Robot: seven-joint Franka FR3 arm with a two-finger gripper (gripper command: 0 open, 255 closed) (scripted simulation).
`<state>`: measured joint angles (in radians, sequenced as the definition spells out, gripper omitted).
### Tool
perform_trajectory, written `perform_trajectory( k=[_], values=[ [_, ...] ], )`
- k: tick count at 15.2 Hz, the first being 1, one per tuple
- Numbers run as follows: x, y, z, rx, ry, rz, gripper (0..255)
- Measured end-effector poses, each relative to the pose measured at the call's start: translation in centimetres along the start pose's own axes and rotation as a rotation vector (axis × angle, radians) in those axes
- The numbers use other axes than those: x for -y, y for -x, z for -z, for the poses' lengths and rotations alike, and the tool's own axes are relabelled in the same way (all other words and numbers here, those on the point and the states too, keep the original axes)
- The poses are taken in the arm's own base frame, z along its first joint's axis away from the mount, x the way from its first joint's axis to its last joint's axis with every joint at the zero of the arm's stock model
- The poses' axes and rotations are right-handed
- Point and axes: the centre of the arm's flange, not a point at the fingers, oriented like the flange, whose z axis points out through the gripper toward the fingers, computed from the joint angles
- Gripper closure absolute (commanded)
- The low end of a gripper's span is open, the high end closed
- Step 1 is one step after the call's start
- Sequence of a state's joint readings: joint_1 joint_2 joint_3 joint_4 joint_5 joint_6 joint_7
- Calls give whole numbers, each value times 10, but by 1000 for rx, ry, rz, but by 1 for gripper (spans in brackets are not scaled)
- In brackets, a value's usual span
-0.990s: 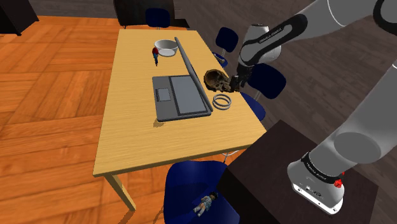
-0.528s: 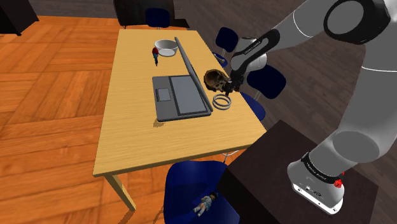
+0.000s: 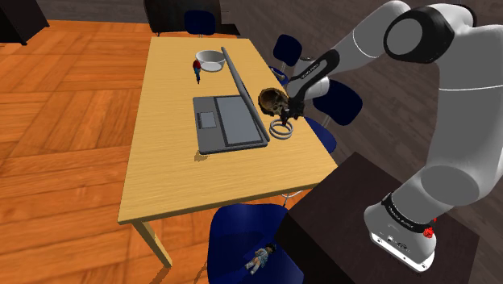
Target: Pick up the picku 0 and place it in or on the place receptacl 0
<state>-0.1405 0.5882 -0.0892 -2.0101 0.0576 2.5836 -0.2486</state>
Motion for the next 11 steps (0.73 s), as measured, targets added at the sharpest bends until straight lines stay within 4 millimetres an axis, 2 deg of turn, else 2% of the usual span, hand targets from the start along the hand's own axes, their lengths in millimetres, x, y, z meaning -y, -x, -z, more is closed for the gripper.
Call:
perform_trajectory(
  k=[3,9,10,11],
  values=[
    [0,0,-17,0,0,0,0],
    [-1,0,-20,0,0,0,0],
    [-1,0,-20,0,0,0,255],
    [-1,0,-19,0,0,0,255]
  ],
)
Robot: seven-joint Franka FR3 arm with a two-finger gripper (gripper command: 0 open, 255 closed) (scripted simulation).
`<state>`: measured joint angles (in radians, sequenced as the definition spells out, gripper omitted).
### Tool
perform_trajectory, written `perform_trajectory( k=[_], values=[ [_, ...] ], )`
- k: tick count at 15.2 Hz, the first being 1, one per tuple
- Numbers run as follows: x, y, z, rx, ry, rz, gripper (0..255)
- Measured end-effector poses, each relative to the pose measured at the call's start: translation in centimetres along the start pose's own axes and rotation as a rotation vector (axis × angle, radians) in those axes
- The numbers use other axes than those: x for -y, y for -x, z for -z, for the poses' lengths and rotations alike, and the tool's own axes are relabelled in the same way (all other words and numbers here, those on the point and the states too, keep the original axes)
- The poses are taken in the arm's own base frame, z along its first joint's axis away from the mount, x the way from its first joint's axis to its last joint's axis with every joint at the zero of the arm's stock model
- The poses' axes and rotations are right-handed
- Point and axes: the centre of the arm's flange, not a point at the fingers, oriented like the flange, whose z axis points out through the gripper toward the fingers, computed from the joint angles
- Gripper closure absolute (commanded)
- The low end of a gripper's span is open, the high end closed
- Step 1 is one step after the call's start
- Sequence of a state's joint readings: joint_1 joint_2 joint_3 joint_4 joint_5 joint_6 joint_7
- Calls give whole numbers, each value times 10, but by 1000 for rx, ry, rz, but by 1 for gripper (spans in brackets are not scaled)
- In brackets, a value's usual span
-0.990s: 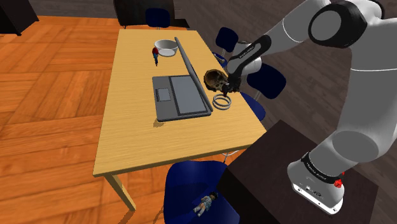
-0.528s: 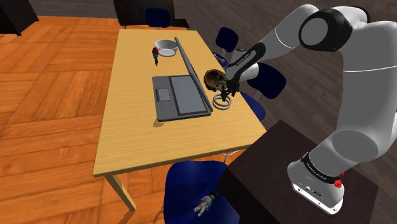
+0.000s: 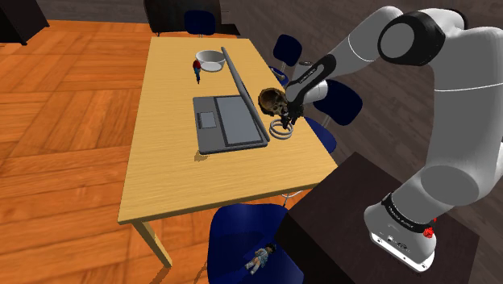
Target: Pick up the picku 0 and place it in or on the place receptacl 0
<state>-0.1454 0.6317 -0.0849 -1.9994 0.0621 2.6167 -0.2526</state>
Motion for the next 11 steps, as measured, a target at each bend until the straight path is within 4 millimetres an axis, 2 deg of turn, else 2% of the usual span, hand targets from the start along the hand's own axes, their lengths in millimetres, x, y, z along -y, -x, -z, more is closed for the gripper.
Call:
perform_trajectory(
  k=[9,11],
  values=[
    [0,0,0,-1,0,0,255],
    [0,0,6,0,0,0,255]
  ],
)
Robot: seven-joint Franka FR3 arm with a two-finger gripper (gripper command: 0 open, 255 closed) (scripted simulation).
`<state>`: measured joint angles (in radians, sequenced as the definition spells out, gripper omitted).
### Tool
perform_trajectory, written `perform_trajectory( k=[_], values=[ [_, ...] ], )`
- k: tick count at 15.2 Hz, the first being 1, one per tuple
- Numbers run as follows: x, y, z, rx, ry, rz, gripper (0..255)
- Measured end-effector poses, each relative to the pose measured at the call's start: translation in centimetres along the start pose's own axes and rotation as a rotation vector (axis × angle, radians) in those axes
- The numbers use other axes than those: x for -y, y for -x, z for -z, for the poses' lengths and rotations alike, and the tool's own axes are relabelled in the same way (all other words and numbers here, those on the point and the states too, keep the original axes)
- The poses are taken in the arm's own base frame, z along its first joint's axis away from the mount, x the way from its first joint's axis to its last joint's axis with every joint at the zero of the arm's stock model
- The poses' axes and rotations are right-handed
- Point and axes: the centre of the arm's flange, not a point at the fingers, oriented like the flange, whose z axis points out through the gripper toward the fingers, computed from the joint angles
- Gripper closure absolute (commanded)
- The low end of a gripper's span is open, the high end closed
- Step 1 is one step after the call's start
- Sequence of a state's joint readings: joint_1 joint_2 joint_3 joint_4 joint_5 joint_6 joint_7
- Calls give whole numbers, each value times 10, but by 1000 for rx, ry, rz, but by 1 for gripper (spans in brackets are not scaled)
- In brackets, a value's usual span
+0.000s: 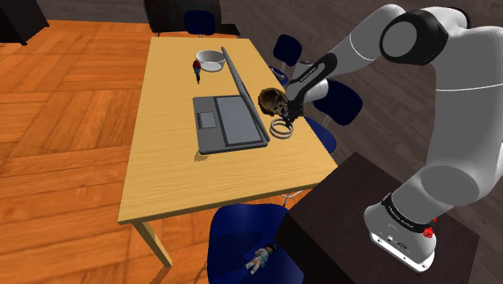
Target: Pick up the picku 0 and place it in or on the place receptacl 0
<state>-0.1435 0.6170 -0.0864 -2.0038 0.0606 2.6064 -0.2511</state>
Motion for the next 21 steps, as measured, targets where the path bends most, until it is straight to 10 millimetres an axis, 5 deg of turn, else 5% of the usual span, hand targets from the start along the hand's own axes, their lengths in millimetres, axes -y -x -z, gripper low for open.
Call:
perform_trajectory(
  k=[21],
  values=[
    [-1,1,109,0,0,0,255]
  ],
)
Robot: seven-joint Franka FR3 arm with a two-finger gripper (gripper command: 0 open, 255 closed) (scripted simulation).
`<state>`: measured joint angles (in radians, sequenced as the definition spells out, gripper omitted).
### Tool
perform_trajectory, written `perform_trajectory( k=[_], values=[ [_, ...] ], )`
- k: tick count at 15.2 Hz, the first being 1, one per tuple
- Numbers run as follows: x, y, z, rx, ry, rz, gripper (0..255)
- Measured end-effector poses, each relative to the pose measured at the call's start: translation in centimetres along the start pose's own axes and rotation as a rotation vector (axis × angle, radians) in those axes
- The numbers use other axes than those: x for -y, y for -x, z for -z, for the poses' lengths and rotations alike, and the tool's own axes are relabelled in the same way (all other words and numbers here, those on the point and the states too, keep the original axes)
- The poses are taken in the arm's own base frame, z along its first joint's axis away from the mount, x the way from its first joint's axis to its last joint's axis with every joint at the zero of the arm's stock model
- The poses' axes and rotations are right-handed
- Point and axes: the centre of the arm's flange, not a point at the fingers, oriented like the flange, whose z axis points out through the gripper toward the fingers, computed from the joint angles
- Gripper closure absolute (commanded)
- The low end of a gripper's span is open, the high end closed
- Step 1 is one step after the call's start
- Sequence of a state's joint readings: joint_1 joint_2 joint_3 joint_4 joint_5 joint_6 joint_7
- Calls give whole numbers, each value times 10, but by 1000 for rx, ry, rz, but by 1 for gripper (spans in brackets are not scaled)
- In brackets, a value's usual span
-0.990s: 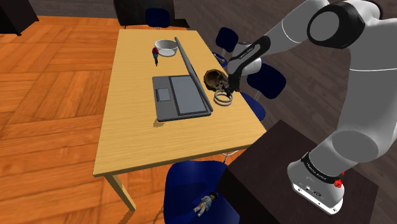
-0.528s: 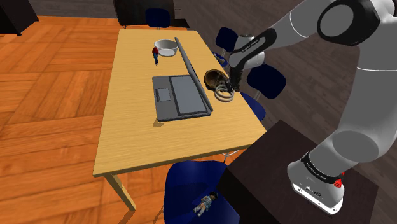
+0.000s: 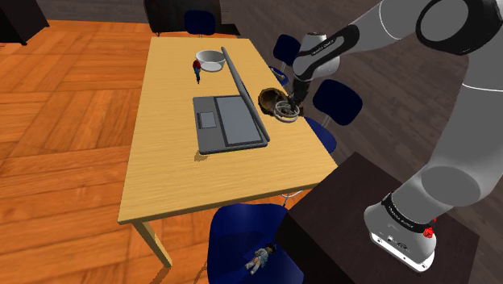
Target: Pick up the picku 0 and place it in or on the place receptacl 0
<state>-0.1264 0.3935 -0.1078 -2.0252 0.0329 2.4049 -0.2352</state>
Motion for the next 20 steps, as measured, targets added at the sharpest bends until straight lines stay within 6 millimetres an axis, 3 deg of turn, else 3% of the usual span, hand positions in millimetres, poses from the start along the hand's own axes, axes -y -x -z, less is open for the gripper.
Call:
perform_trajectory(
  k=[11,20],
  values=[
    [-6,-3,53,0,0,0,255],
    [-92,-75,55,0,0,-1,255]
  ],
)
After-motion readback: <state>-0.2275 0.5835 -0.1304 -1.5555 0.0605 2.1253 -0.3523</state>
